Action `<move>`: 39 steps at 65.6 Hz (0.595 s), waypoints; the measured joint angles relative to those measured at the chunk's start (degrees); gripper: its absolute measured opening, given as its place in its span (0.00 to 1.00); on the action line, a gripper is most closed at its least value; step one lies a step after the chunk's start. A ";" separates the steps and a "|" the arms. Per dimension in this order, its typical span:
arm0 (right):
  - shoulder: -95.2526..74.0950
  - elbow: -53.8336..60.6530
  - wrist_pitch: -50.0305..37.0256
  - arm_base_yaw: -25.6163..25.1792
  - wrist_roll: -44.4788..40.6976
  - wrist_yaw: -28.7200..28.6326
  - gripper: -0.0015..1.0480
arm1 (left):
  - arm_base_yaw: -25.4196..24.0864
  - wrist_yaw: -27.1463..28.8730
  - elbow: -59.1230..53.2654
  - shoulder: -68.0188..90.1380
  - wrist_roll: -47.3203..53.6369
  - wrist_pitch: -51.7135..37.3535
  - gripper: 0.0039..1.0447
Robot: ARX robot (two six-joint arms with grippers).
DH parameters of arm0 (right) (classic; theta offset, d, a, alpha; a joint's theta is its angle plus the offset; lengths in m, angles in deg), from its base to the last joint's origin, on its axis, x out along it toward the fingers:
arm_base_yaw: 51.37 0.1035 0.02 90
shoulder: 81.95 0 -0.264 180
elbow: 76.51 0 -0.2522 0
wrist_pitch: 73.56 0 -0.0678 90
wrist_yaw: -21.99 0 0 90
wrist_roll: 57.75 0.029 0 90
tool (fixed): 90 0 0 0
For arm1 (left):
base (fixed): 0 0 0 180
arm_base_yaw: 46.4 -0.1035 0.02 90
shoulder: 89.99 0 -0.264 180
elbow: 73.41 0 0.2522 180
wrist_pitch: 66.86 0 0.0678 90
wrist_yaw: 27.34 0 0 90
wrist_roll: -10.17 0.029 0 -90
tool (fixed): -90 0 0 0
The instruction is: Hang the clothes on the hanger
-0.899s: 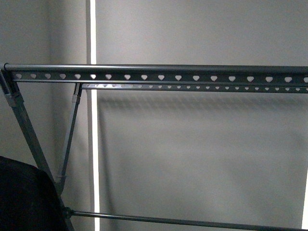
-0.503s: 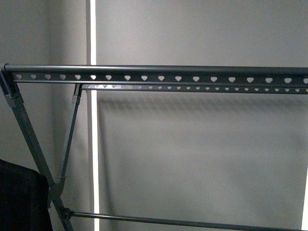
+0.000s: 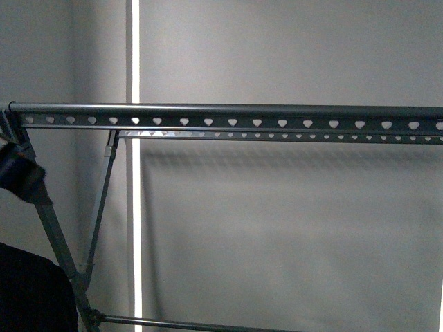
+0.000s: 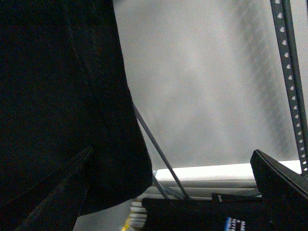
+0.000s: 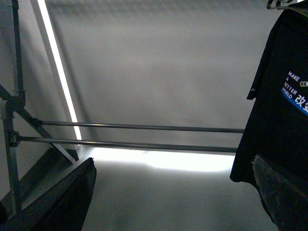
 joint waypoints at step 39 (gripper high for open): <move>0.00 0.00 0.00 0.00 -0.02 0.04 0.93 | -2.10 7.23 8.59 11.17 -4.72 -6.84 0.94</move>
